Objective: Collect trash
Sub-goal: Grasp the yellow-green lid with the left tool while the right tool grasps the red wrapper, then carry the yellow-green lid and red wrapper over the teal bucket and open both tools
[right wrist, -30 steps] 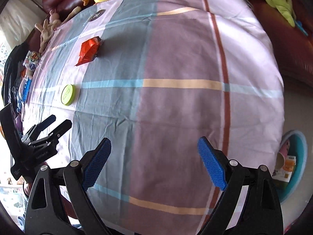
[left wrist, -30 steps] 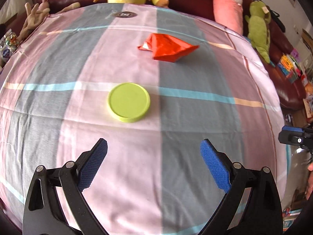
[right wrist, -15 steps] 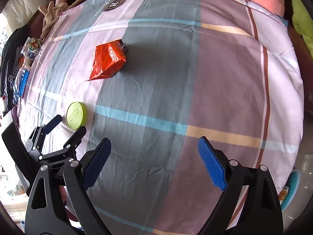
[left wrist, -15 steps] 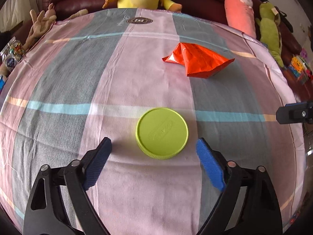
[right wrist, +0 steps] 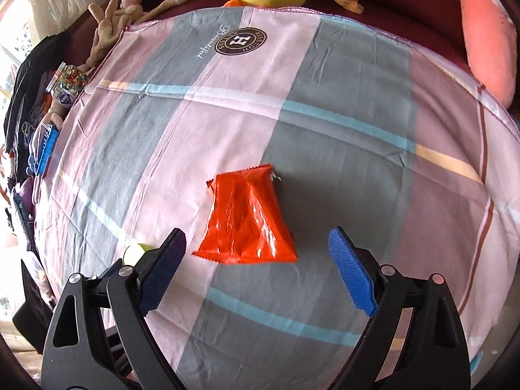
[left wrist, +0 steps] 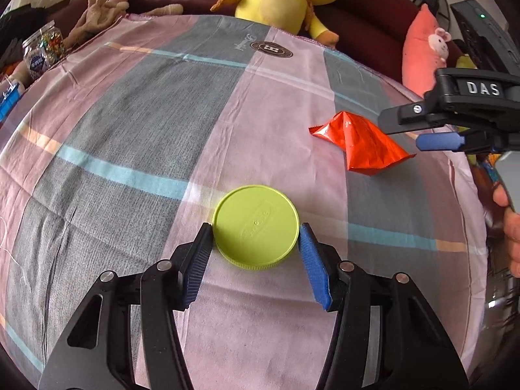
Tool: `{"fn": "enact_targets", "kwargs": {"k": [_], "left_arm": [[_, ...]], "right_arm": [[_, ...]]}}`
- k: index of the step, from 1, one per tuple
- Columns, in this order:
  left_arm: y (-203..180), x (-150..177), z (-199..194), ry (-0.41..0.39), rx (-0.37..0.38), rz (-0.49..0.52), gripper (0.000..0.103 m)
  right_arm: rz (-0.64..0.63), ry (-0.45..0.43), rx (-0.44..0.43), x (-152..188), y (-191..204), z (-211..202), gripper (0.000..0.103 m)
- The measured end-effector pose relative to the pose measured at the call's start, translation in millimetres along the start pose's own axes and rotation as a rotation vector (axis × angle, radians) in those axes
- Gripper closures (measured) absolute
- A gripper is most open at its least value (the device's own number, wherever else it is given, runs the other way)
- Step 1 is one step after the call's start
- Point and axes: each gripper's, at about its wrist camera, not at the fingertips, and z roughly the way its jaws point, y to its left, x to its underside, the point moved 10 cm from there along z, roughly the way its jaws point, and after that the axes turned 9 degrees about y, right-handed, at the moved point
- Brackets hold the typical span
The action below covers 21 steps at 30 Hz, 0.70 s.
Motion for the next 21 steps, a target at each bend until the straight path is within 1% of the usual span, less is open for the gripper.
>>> {"fn": "enact_targets", "kwargs": {"k": [2, 5, 7, 9, 11, 12, 13, 21], "left_arm": [[1, 0, 0, 0.005, 0.0, -0.002, 0.048], [1, 1, 0, 0.011, 0.004, -0.008, 0.048], [1, 1, 0, 0.014, 0.006, -0.012, 0.048], [-1, 1, 0, 0.016, 0.006, -0.01, 0.048], [-5, 3, 1, 0.022, 0.015, -0.008, 0.048], [-7, 3, 1, 0.026, 0.02, -0.005, 0.048], [-10, 5, 0, 0.028, 0.024, -0.002, 0.048], [-44, 16, -11, 0.028, 0.046, 0.061, 0.048]], "right_arm": [[-0.002, 0.009, -0.004, -5, 3, 11, 0.026], [0.012, 0.039, -0.029, -7, 3, 25, 0.036], [0.019, 0.05, -0.033, -4, 2, 33, 0.04], [0.025, 0.061, -0.046, 0, 0, 37, 0.058], [0.036, 0.054, -0.059, 5, -2, 35, 0.064], [0.037, 0.038, -0.049, 7, -4, 31, 0.067], [0.035, 0.028, -0.043, 9, -6, 27, 0.076], [0.065, -0.012, -0.065, 43, -21, -5, 0.076]]}}
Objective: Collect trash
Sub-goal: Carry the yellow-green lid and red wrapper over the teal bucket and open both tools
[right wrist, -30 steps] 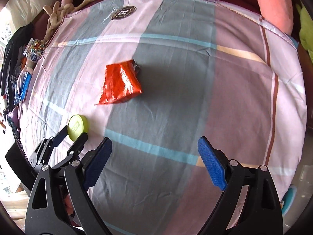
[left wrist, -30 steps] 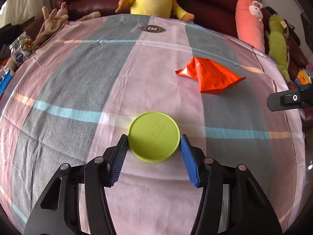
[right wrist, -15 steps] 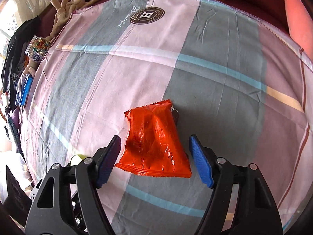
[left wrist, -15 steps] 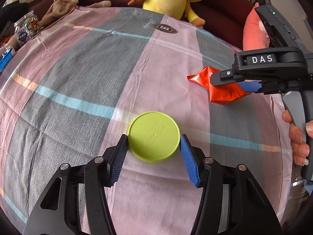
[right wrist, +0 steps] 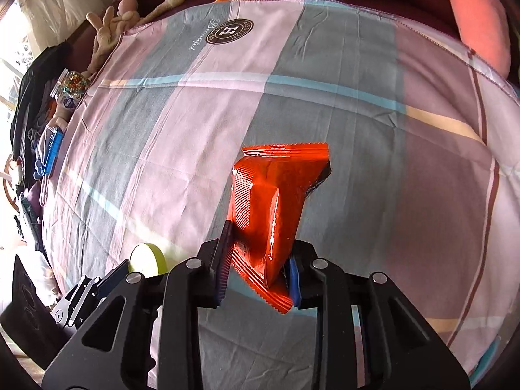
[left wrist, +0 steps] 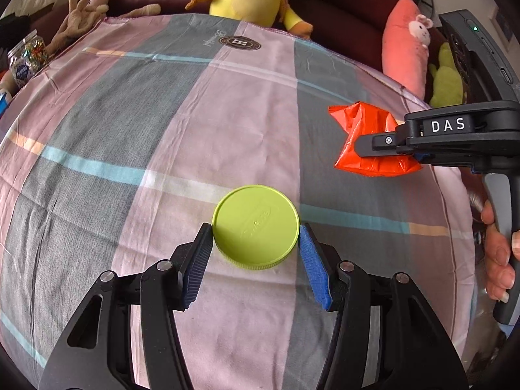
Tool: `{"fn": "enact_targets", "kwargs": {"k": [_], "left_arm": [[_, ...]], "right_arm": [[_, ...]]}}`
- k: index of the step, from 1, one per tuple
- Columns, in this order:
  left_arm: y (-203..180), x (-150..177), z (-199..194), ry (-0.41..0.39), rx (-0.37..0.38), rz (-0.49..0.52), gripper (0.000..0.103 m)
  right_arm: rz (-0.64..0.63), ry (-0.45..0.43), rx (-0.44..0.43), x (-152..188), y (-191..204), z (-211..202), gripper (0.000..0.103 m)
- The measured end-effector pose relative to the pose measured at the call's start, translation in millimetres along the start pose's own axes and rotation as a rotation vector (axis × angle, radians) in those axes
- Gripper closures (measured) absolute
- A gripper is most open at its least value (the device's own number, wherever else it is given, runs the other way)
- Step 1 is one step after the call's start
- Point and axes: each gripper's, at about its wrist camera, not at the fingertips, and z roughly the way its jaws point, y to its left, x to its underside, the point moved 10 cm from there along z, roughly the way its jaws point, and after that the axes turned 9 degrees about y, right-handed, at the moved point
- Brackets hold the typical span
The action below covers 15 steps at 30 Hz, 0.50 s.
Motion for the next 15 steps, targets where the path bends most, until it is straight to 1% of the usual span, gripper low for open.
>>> {"fn": "enact_targets", "kwargs": {"k": [5, 15], "left_arm": [[-29, 10, -9, 0.0, 0.015, 0.049, 0.048], [-102, 33, -25, 0.004, 0.057, 0.166, 0.048]], "right_arm": [[0.037, -0.022, -0.032, 32, -16, -22, 0.076], [0.149, -0.085, -0.084, 103, -70, -70, 0.076]]}}
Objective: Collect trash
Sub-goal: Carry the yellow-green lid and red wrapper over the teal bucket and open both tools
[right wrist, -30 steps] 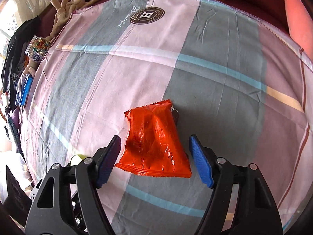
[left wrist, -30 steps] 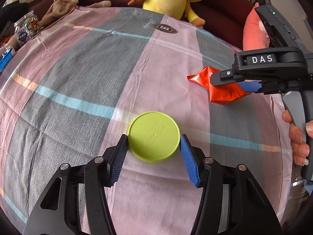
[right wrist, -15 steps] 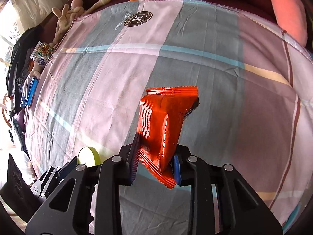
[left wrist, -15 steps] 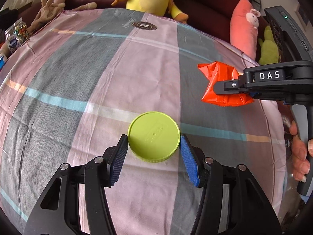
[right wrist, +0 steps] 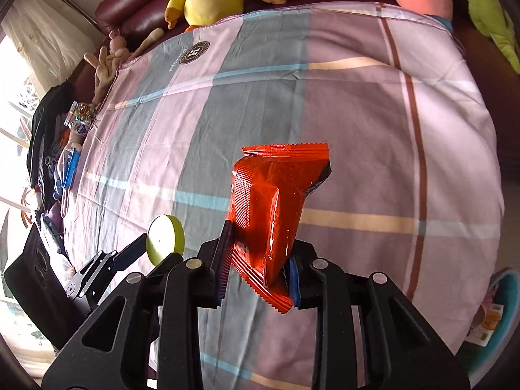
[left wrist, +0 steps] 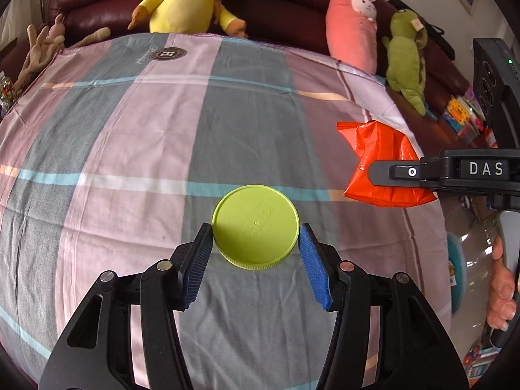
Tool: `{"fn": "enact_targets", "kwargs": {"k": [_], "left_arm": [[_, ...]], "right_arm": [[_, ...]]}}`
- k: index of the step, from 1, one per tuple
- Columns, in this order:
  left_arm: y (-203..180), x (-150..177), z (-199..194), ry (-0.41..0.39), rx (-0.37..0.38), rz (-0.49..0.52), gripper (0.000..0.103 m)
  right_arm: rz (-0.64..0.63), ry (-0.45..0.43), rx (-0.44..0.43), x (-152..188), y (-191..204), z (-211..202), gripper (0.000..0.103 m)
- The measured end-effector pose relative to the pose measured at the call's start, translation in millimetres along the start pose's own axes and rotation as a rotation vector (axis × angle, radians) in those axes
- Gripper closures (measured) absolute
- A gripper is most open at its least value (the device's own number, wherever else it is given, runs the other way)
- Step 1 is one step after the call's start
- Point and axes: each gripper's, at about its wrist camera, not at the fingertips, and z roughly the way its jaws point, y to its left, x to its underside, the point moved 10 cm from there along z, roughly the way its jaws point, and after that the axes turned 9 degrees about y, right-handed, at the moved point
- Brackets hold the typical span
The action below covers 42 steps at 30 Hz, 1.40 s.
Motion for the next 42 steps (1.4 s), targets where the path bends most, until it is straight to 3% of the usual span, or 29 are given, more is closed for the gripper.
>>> {"fn": "enact_targets", "kwargs": {"k": [17, 30, 37, 42], "left_arm": [[-165, 35, -9, 0.04, 0.095, 0.27, 0.048], [-283, 72, 4, 0.1, 0.152, 0.465, 0.048], [-331, 86, 16, 0.132, 0.158, 0.535, 0.048], [-356, 95, 24, 0.152, 0.156, 0.568, 0.048]], "right_arm": [[0.225, -0.15, -0.07, 102, -120, -90, 0.075], [0.431, -0.281, -0.027, 185, -248, -152, 0.074], [0.529, -0.302, -0.005, 219, -305, -161, 0.072], [0.548, -0.267, -0.009, 229, -322, -147, 0.068]]}}
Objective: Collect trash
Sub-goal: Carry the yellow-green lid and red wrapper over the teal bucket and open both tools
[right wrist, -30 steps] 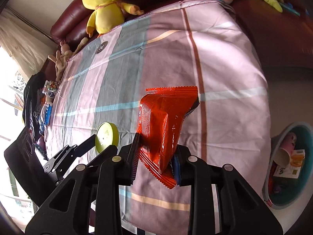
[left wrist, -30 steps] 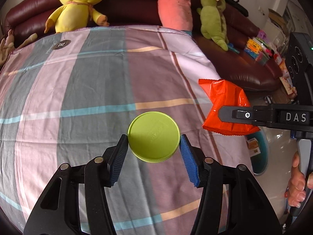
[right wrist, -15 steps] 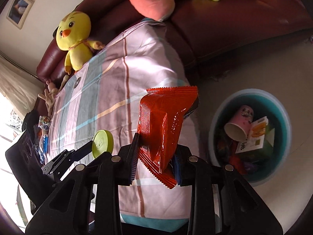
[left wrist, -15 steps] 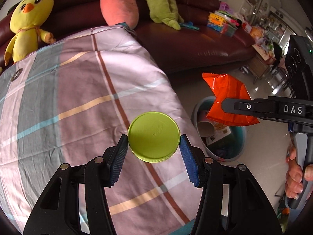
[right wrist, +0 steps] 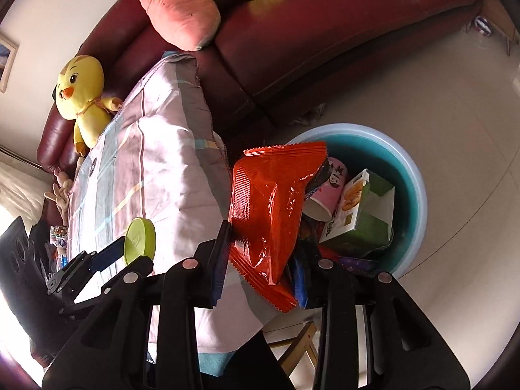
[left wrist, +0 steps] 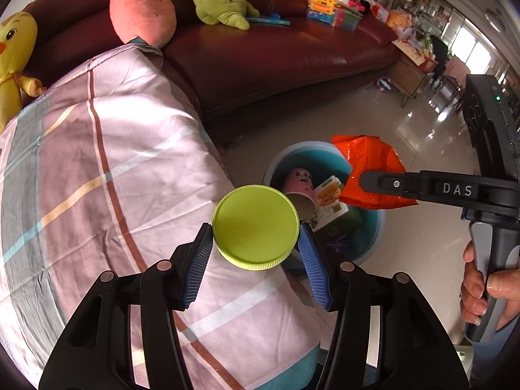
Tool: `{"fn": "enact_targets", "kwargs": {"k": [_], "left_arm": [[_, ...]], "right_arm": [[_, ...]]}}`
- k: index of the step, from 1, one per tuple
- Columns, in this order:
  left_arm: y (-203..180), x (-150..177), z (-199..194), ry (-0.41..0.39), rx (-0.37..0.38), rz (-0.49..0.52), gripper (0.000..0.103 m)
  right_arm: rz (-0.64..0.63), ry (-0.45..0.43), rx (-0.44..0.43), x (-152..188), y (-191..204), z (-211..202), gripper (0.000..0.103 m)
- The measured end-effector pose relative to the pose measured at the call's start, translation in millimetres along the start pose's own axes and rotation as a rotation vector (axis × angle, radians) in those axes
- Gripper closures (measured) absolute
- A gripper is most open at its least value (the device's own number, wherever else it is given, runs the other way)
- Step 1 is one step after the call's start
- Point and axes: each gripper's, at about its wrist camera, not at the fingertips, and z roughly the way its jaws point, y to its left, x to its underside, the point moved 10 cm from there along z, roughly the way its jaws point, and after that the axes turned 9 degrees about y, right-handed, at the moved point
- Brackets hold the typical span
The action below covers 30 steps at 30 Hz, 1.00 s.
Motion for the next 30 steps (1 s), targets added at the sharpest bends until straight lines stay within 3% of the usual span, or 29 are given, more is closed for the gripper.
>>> {"fn": "enact_targets", "kwargs": {"k": [9, 17, 30], "left_arm": [[-17, -6, 19, 0.043, -0.01, 0.011, 0.048], [-32, -10, 33, 0.073, -0.008, 0.025, 0.048], [-71, -19, 48, 0.093, -0.004, 0.078, 0.047]], "right_arm": [[0.008, 0.025, -0.02, -5, -11, 11, 0.059], [0.059, -0.001, -0.025, -7, -37, -1, 0.04], [0.129, -0.009, -0.031, -6, -67, -13, 0.029]]}}
